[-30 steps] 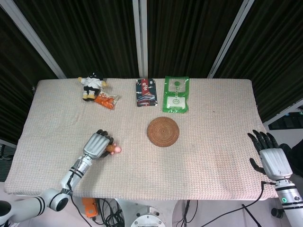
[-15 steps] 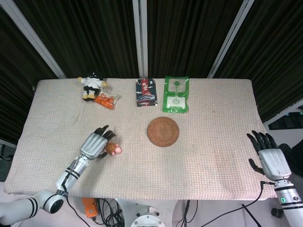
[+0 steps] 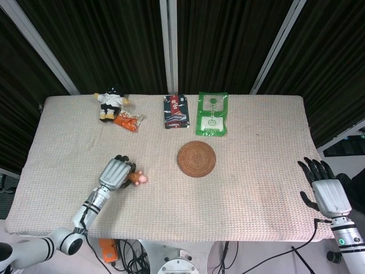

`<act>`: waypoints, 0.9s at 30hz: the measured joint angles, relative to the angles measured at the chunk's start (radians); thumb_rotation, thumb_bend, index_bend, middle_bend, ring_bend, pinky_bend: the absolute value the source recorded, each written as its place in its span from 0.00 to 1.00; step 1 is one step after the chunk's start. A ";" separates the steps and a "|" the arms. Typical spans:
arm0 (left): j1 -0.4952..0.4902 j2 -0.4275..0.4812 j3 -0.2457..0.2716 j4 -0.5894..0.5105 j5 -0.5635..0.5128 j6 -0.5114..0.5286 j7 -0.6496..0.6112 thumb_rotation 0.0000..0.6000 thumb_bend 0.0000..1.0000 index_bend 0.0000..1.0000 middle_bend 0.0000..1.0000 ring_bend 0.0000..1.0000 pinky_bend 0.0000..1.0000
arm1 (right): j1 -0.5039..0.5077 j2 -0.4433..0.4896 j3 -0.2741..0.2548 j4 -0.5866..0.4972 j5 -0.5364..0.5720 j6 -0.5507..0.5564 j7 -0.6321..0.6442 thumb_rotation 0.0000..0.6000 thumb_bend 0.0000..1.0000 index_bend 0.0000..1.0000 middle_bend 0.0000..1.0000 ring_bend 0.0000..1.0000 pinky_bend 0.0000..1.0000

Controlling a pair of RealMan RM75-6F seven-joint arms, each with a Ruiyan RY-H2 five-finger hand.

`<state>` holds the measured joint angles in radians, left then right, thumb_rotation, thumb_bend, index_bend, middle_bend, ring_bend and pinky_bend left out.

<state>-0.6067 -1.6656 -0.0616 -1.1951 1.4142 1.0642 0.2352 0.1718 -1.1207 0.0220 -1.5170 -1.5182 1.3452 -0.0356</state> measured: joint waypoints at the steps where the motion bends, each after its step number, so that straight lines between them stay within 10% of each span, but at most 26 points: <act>1: 0.000 -0.005 0.001 0.009 0.005 0.003 -0.004 1.00 0.37 0.78 0.72 0.39 0.38 | 0.000 0.000 0.000 0.000 0.000 0.000 0.000 1.00 0.29 0.00 0.00 0.00 0.00; 7: 0.002 -0.022 0.002 0.026 0.010 0.004 -0.014 1.00 0.34 0.71 0.67 0.36 0.37 | 0.000 0.000 0.000 -0.003 -0.002 0.001 -0.004 1.00 0.29 0.00 0.00 0.00 0.00; 14: 0.004 0.016 0.005 -0.018 0.000 -0.015 -0.011 1.00 0.19 0.14 0.08 0.02 0.16 | 0.000 0.005 0.001 -0.013 -0.006 0.008 -0.007 1.00 0.29 0.00 0.00 0.00 0.00; 27: 0.119 0.229 0.005 -0.226 -0.028 0.140 0.038 1.00 0.19 0.10 0.00 0.00 0.05 | 0.008 0.009 0.004 -0.059 0.002 -0.008 -0.053 1.00 0.27 0.00 0.00 0.00 0.00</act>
<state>-0.4880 -1.4362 -0.0562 -1.4208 1.3865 1.2044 0.2731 0.1796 -1.1114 0.0256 -1.5764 -1.5164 1.3370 -0.0887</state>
